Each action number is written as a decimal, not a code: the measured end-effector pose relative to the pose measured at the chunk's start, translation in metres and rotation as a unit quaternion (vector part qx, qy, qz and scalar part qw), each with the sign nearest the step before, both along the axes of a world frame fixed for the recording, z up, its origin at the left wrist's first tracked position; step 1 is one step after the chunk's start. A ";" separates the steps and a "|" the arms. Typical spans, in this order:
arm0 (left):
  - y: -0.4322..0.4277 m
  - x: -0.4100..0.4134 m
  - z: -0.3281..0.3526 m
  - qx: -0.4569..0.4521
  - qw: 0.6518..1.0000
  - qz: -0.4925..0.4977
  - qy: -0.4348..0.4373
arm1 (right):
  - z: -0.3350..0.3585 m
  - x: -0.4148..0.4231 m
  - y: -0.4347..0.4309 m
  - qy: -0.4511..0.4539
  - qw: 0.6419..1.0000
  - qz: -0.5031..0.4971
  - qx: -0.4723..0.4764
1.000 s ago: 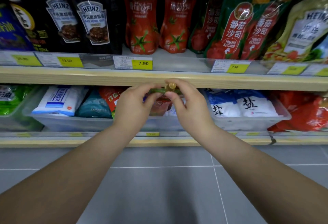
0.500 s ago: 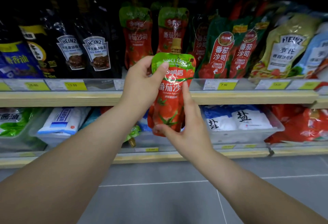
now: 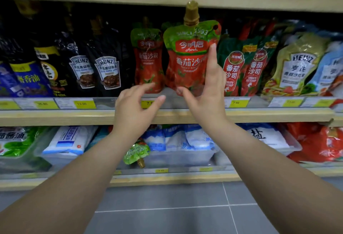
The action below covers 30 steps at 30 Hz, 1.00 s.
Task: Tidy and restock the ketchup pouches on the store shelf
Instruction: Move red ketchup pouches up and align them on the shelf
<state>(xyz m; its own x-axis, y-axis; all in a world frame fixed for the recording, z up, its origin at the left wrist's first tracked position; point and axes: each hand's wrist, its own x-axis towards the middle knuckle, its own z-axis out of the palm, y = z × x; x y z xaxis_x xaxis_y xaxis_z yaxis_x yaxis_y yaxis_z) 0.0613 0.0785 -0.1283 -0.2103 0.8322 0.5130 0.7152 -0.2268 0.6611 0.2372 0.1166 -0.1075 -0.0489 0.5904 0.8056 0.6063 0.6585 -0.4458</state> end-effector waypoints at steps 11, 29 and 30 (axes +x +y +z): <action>0.006 -0.005 -0.035 0.042 0.981 0.034 0.187 | -0.020 -0.016 0.023 0.003 0.995 -0.069 -0.072; -0.025 -0.038 -0.048 0.083 0.972 -0.040 0.218 | -0.052 -0.029 -0.032 -0.050 0.999 0.015 0.001; -0.032 -0.045 -0.053 0.082 0.971 -0.039 0.220 | -0.065 -0.036 -0.041 -0.067 0.996 0.056 -0.009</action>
